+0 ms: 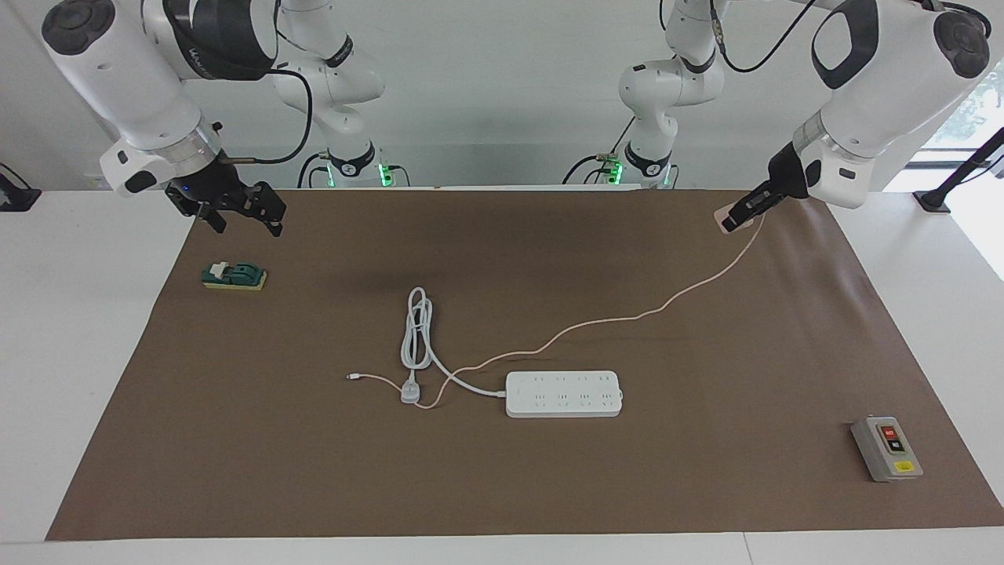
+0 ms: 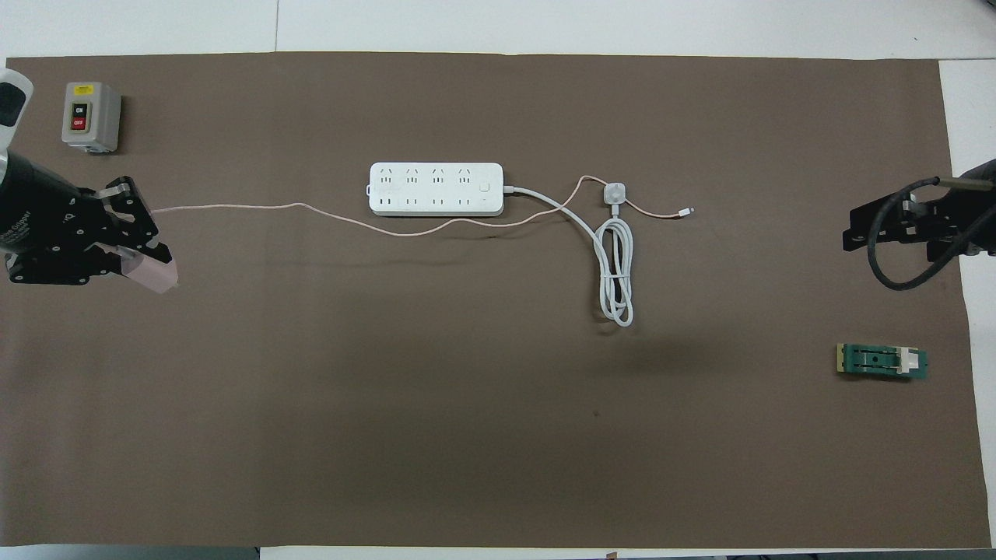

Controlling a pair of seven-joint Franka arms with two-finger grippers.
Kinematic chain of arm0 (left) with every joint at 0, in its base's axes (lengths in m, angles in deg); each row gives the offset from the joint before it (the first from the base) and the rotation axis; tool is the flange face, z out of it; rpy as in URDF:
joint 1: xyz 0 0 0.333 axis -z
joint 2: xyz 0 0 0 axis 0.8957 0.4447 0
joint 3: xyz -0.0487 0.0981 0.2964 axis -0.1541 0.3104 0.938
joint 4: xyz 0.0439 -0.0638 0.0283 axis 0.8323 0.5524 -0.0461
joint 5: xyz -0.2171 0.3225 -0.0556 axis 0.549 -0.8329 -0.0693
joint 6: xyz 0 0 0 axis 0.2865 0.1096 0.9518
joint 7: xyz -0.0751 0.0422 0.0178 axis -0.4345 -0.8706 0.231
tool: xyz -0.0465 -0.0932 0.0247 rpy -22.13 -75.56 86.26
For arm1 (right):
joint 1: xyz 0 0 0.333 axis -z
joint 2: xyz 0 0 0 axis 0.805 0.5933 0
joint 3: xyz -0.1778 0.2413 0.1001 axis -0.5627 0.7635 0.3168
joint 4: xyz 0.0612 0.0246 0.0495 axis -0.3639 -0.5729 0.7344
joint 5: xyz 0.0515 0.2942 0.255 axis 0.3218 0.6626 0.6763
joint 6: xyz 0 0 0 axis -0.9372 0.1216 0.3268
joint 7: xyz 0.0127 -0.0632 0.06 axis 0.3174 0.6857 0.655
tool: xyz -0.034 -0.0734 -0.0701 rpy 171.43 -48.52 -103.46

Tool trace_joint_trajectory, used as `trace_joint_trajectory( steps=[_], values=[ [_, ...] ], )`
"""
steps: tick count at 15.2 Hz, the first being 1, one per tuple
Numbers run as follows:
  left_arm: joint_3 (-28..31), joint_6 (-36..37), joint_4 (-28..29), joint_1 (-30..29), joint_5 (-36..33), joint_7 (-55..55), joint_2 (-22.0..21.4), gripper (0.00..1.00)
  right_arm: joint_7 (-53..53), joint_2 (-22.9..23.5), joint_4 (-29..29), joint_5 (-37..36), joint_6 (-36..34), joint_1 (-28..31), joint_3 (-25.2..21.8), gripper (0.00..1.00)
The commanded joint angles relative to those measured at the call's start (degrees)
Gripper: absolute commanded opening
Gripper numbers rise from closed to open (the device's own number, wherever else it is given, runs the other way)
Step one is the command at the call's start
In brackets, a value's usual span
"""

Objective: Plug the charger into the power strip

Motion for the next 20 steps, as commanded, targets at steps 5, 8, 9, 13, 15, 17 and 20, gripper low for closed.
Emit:
trace_joint_trajectory(
  steps=[5, 8, 9, 13, 15, 17, 20],
  values=[
    [-0.2, 1.3, -0.6, -0.2, -0.6, -7.3, 0.0, 0.0, -1.8, -0.2, -0.2, -1.8, 1.7, 0.3, 1.1, 1.0],
    [0.0, 1.5, -0.6, -0.9, -2.2, -7.3, -0.5, 0.0, -1.7, -0.1, 0.3, -4.5, 0.9, 0.3, 1.7, 1.0],
    [0.1, 1.3, -0.6, -0.9, -2.7, -7.6, -0.3, 0.0, -1.7, 0.0, 0.3, -4.5, 0.9, 0.3, 1.7, 1.0],
    [-0.2, -6.7, -1.3, -0.2, -3.1, -18.9, 1.3, 0.0, -1.8, -0.2, 0.0, -3.5, 0.9, 0.4, 1.6, 1.0],
    [-0.3, -10.6, -1.3, 2.9, -4.3, -28.2, 3.3, 0.0, -1.7, -0.2, -0.1, -3.5, 0.8, 0.5, 1.6, 1.0],
    [-0.3, -13.6, -1.5, 6.8, -8.6, -38.9, 6.0, 0.0, -1.6, -0.2, -0.1, -3.5, 0.8, 0.5, 1.6, 1.0],
    [-0.3, -18.4, -1.5, 10.9, -12.4, -52.5, 10.0, 0.0, -1.6, -0.2, -0.1, -3.5, 0.7, 0.5, 1.6, 1.0]
  ],
)
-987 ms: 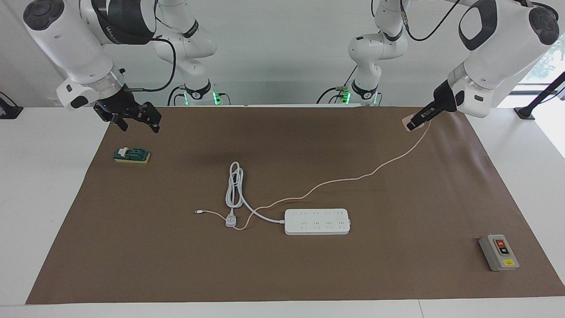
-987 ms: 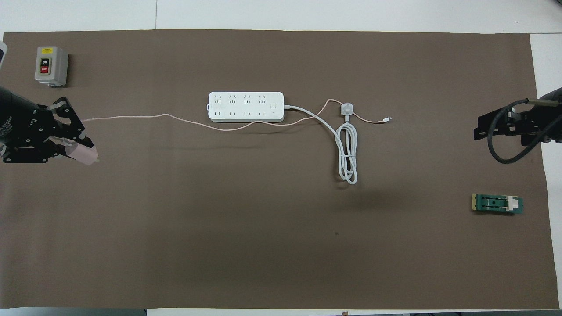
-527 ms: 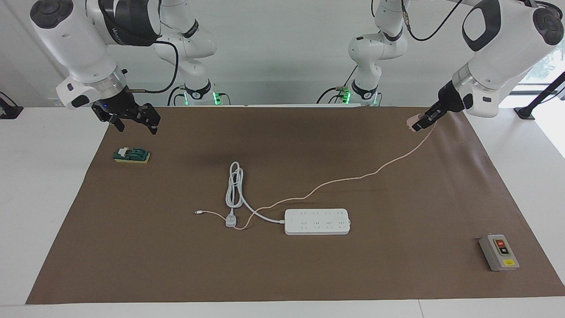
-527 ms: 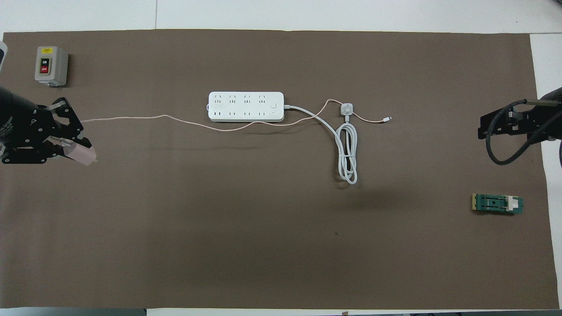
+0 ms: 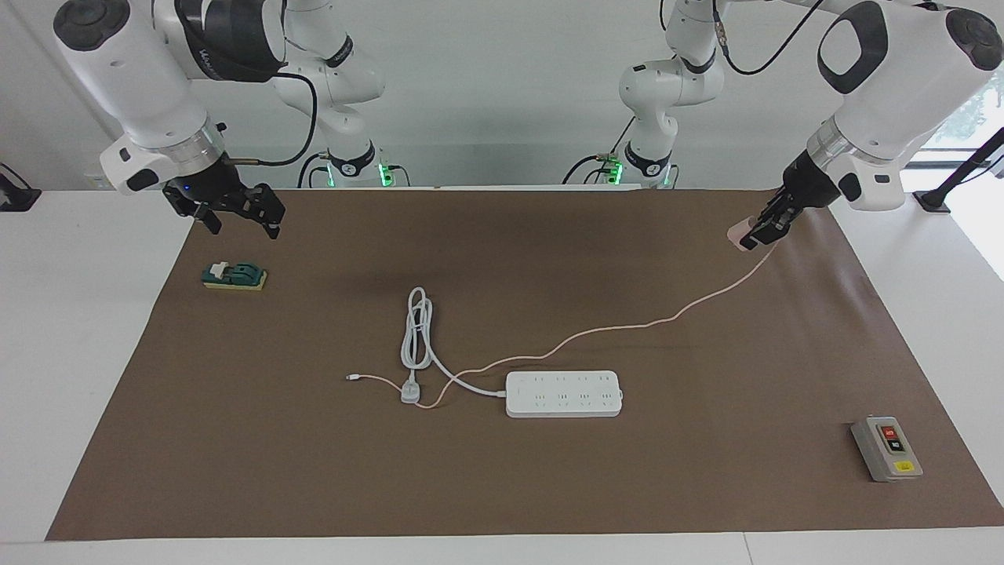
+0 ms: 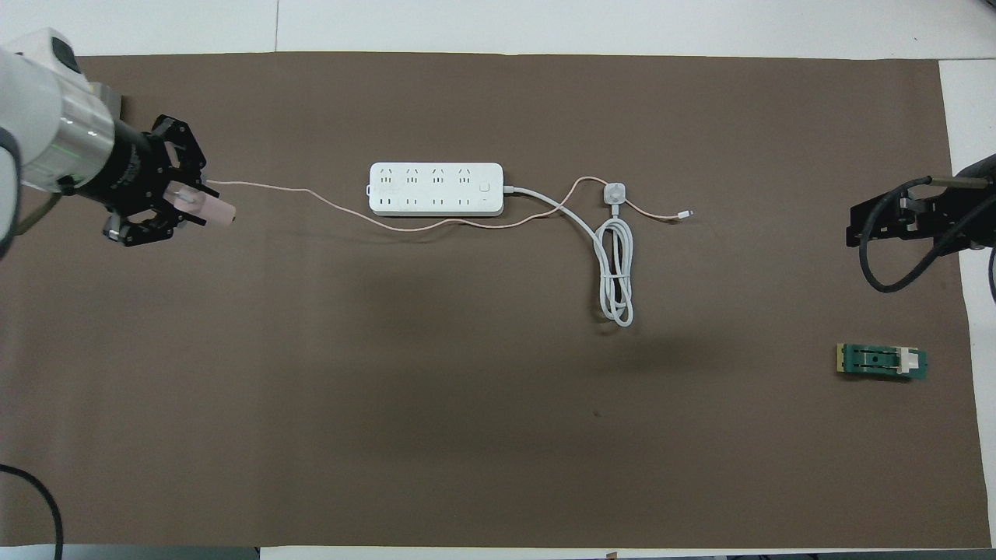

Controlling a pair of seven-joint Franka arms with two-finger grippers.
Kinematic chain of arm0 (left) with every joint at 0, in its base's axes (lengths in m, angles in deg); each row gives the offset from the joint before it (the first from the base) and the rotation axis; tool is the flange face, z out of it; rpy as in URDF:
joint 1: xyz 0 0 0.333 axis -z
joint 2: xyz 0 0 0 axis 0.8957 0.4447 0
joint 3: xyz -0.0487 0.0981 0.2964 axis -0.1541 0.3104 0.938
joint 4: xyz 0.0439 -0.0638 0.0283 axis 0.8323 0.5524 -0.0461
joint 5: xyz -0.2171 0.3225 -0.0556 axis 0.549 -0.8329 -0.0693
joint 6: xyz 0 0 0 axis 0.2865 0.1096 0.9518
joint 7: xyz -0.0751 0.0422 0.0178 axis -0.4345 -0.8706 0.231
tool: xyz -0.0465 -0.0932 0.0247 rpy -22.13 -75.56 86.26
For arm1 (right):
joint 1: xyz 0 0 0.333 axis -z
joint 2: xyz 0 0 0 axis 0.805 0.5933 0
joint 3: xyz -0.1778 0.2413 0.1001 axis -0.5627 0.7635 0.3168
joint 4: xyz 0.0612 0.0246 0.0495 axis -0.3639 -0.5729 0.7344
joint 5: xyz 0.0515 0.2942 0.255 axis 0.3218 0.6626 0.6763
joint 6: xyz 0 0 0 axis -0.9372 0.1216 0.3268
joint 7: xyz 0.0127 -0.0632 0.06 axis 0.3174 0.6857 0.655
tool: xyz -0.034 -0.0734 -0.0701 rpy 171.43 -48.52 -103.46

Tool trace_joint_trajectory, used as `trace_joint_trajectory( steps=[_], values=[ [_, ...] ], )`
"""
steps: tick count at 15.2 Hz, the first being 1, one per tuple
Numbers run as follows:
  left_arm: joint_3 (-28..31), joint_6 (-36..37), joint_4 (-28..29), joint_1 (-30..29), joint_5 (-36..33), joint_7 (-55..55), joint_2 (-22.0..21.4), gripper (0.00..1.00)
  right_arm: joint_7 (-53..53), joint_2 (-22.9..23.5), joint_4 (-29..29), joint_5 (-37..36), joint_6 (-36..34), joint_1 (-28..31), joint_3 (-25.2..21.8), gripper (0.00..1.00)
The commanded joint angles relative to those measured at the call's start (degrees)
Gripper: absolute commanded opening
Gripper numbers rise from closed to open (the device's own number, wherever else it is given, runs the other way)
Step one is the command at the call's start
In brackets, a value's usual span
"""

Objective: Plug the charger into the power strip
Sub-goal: 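Move the pink plug with the left gripper to the power strip's end socket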

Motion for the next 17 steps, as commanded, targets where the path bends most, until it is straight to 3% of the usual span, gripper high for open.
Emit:
trace_joint_trajectory(
  steps=[1, 6, 11, 17],
  values=[
    [0.5, -2.8, -1.6, 3.6, -3.9, -12.6, 4.8, 0.0, -1.2, -0.4, -0.2, -0.2, -0.7, 0.5, 0.6, 1.0],
    [0.5, -8.6, -1.4, 6.1, -11.4, -32.0, 11.3, 0.0, -1.3, -0.4, -0.2, -0.2, -0.6, 0.6, 0.4, 1.0],
    [0.7, -12.2, -1.9, 7.6, -12.2, -39.1, 14.3, 0.0, -0.5, -0.4, -0.2, -0.2, -0.8, 1.0, 0.3, 1.0],
    [0.9, -10.7, -9.3, 12.4, -15.8, -45.7, 21.4, 0.0, 1.8, -0.4, -0.1, 0.5, -2.2, 1.8, 0.1, 1.0]
  ],
)
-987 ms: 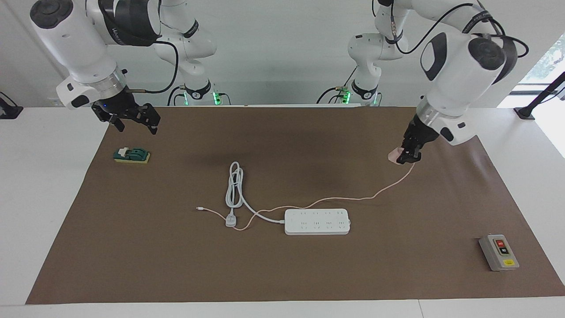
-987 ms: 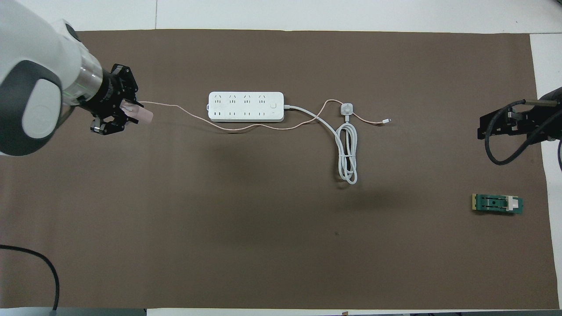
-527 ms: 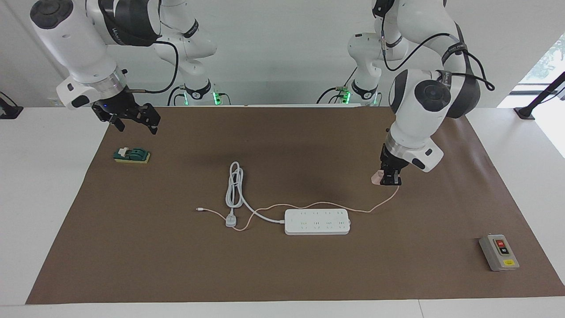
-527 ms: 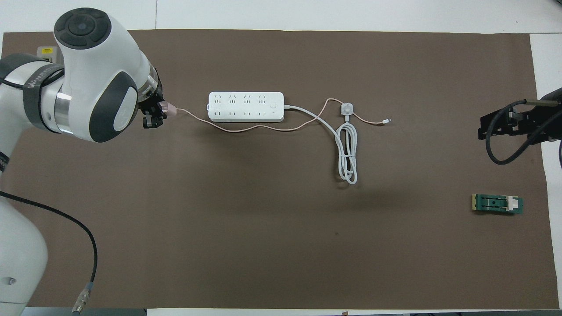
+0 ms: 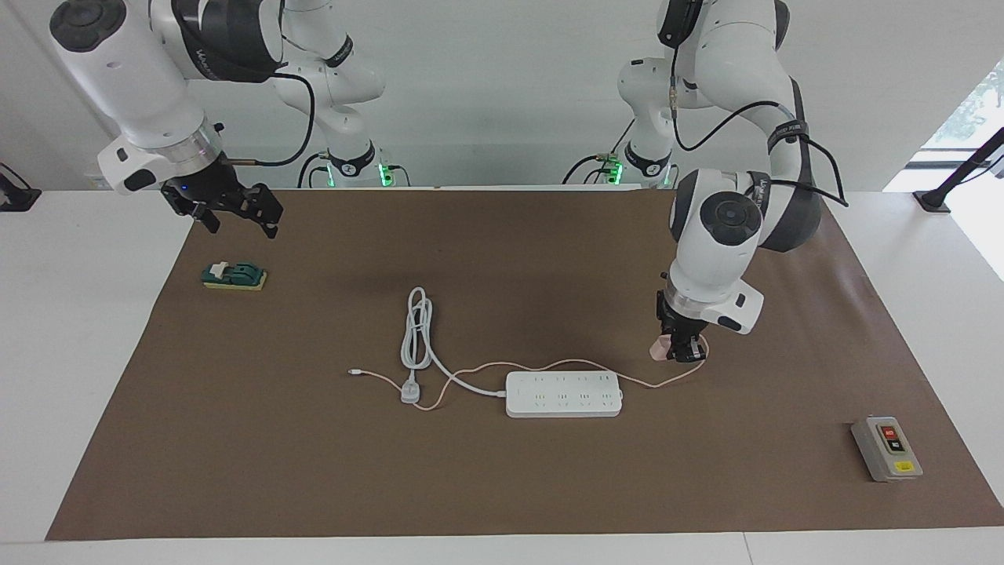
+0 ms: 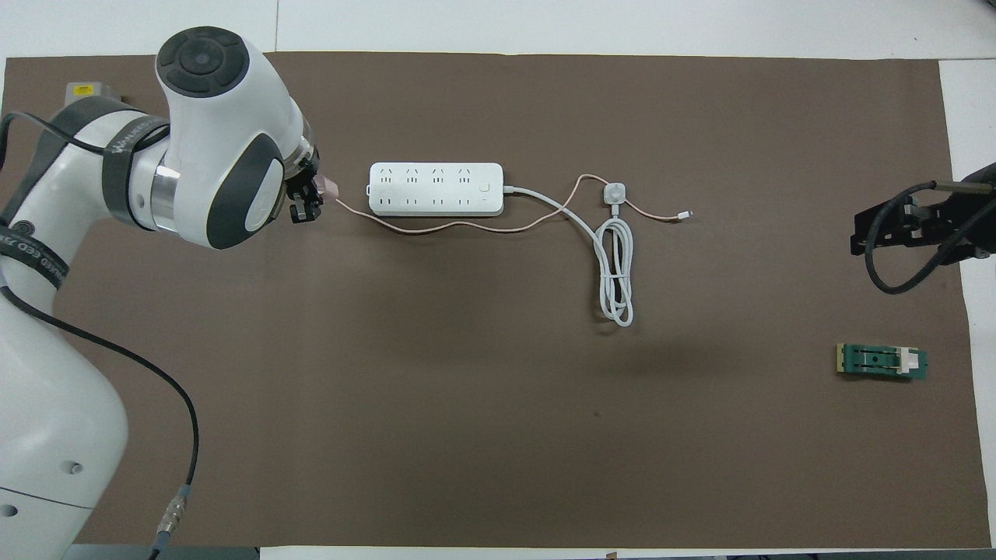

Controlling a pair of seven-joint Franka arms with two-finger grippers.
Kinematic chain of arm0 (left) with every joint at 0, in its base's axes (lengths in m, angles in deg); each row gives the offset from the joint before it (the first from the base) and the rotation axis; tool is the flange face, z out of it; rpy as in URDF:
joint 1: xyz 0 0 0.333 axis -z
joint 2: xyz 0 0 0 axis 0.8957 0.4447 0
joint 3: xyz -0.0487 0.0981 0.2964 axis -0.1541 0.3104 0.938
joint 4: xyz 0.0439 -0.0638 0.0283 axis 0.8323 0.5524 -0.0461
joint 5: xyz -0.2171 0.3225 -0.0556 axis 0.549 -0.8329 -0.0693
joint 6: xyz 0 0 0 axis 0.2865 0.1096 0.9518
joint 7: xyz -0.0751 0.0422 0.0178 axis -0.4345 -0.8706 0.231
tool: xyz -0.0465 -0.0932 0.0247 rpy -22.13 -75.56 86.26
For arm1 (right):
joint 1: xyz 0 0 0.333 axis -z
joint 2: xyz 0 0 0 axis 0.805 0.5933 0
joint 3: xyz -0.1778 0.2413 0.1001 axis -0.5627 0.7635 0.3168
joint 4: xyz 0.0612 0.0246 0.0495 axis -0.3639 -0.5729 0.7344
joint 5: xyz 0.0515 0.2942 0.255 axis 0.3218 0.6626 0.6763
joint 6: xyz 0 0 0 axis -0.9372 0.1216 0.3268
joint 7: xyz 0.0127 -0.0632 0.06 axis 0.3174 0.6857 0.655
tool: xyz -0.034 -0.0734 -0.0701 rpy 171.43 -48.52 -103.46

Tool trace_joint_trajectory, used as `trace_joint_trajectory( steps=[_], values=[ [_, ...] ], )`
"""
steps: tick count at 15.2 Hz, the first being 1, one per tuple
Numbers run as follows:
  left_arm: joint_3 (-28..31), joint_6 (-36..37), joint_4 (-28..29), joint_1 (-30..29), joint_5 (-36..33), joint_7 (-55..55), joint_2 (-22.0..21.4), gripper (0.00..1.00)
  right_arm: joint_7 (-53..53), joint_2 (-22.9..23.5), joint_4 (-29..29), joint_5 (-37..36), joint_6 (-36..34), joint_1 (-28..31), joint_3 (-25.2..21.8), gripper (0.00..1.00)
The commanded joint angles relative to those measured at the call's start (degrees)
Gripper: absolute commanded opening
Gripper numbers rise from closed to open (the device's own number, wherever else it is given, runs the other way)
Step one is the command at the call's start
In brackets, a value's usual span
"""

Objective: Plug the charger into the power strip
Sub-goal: 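Move the pink plug with the left gripper to the power strip's end socket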

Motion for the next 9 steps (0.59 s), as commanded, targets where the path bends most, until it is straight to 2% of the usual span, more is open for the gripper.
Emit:
trace_joint_trajectory(
  steps=[1, 3, 5, 9],
  values=[
    [1.0, 3.1, -6.4, 3.0, -2.2, -2.8, 4.5, 0.0, 1.2, -0.4, -0.2, 0.4, -0.3, 1.0, 0.6, 1.0],
    [2.4, 6.1, -10.7, 5.0, -2.2, -3.5, 7.6, 0.0, 1.1, -0.5, -0.3, 0.4, -0.7, 0.7, 0.6, 1.0],
    [6.2, 9.8, -16.3, 9.1, -2.0, -4.3, 11.4, 0.0, 1.1, -0.7, -0.3, 0.4, -0.7, 0.8, 0.6, 1.0],
    [7.2, 10.7, -16.5, 10.7, -1.4, -4.3, 11.5, 0.0, 1.1, -0.8, -0.3, 0.4, -0.7, 1.1, 0.6, 1.0]
  ],
)
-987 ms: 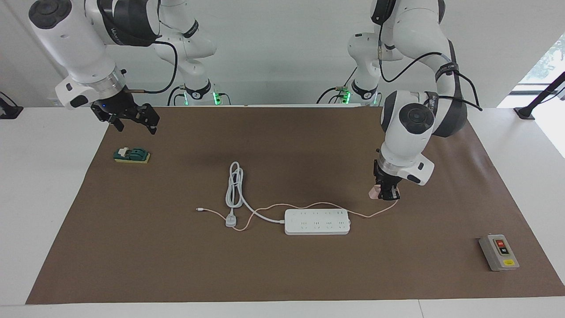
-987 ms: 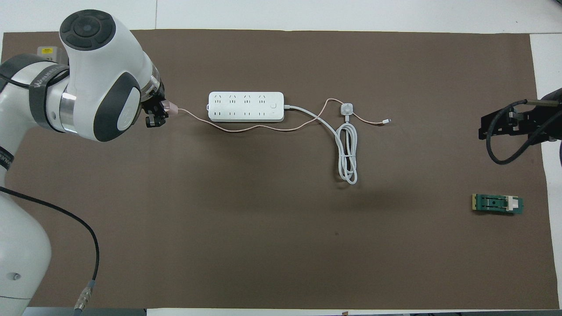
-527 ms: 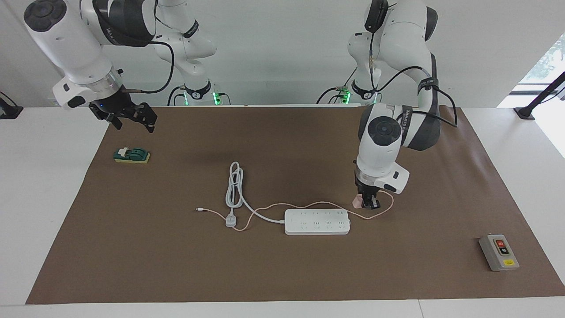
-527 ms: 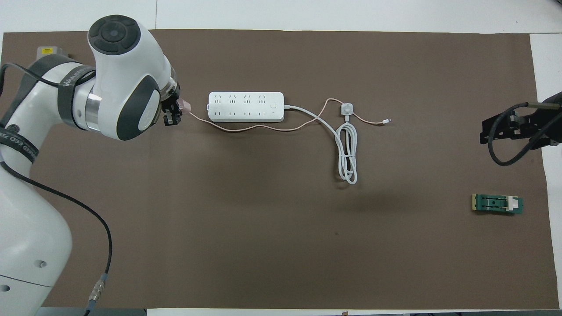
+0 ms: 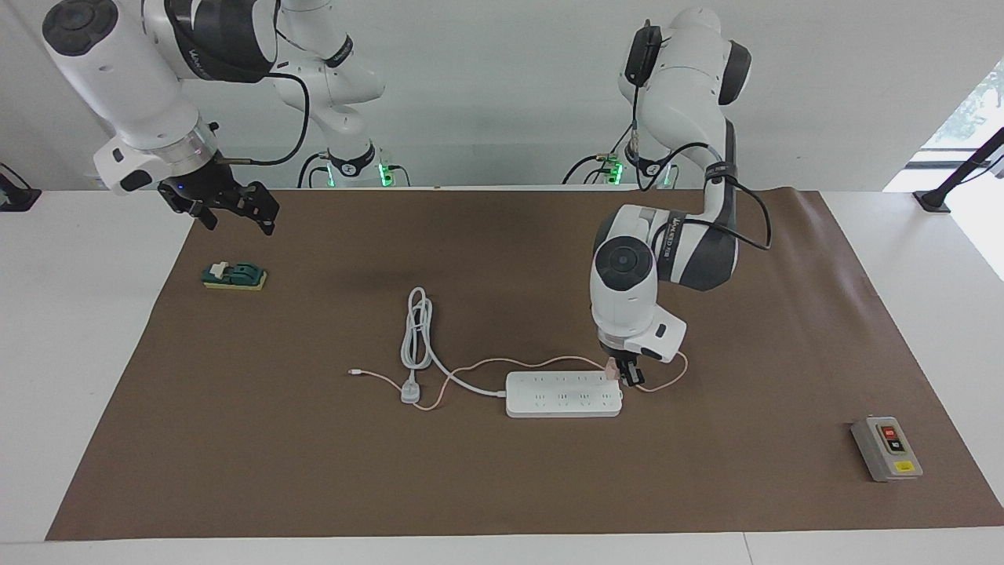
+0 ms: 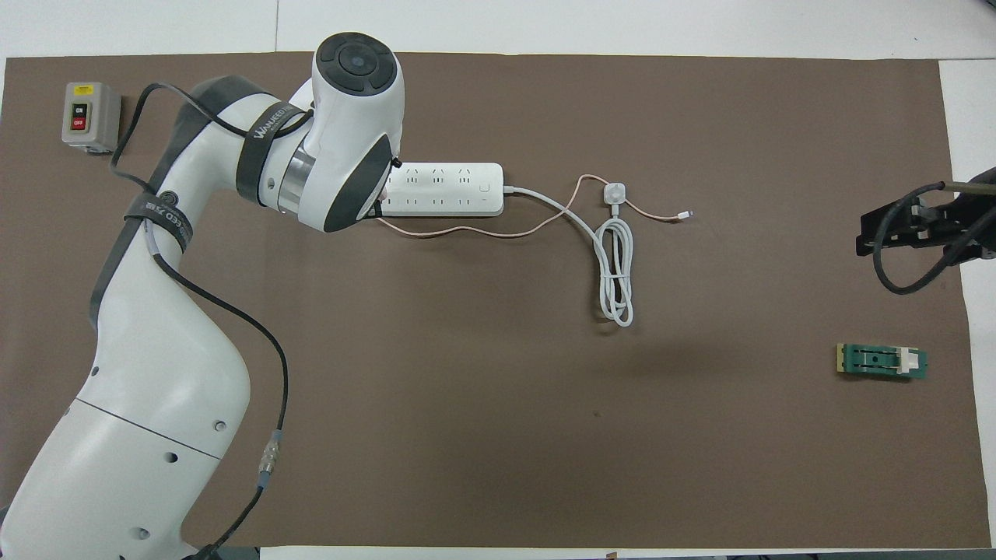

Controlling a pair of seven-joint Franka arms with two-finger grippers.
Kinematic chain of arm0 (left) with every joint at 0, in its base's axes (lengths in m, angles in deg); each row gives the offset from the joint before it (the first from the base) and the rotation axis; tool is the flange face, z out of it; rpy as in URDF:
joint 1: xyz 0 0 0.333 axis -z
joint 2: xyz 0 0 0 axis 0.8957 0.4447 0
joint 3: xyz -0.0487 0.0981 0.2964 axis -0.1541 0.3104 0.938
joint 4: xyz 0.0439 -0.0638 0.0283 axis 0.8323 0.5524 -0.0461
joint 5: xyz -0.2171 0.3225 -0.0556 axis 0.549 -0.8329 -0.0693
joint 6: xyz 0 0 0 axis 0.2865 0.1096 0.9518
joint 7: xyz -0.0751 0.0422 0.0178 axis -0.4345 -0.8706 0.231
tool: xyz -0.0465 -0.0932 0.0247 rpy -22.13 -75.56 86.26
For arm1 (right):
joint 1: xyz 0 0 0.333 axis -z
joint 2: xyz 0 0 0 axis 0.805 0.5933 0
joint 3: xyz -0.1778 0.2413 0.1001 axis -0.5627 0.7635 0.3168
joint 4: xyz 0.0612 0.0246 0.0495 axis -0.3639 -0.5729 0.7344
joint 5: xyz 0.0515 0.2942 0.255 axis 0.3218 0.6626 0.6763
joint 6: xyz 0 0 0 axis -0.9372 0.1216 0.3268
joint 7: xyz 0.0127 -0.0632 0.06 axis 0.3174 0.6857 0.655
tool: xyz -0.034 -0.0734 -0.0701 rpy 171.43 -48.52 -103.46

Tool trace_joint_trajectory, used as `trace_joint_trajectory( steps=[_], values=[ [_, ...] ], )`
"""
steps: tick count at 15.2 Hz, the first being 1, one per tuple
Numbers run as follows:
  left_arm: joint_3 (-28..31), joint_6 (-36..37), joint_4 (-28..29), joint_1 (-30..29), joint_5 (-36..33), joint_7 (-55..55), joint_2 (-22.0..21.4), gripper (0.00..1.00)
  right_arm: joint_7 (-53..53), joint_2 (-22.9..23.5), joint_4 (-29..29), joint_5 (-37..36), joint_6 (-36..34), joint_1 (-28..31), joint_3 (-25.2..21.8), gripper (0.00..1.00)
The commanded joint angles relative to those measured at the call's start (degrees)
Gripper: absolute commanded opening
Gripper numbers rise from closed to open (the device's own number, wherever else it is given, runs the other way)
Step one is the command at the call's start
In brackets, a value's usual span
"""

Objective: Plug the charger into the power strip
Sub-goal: 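Press the pink plug into the socket with the left gripper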

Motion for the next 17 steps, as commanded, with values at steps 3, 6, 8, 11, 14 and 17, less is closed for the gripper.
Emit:
trace_joint_trajectory(
  steps=[3, 6, 8, 11, 14, 17],
  values=[
    [1.0, 2.6, -2.6, 1.0, -0.6, 0.1, 1.5, 0.0, 0.9, -0.8, -0.3, 0.3, -0.7, 0.8, 0.5, 1.0],
    [1.0, 2.6, -0.6, 1.1, -0.9, 1.0, 1.0, 0.0, 0.9, -0.8, -0.3, 0.3, -0.7, 0.8, 0.5, 1.0],
    [0.9, 1.9, 1.1, 1.6, -1.1, 1.0, 0.8, 0.0, 0.9, -0.8, -0.3, 0.3, -0.7, 0.8, 0.5, 1.0],
    [0.9, 1.8, 1.0, 1.8, -1.1, 1.0, 0.7, 0.0, 1.0, -0.8, -0.3, 0.3, -0.7, 0.8, 0.5, 1.0],
    [0.9, 1.8, 0.9, 1.7, -1.0, 2.0, 0.8, 0.0, 0.9, -0.8, -0.3, 0.3, -0.7, 0.8, 0.5, 1.0],
    [0.9, 1.5, 0.9, 1.8, -1.0, 2.4, 1.0, 0.0, 0.9, -0.8, -0.3, 0.3, -0.7, 0.8, 0.5, 1.0]
  ],
)
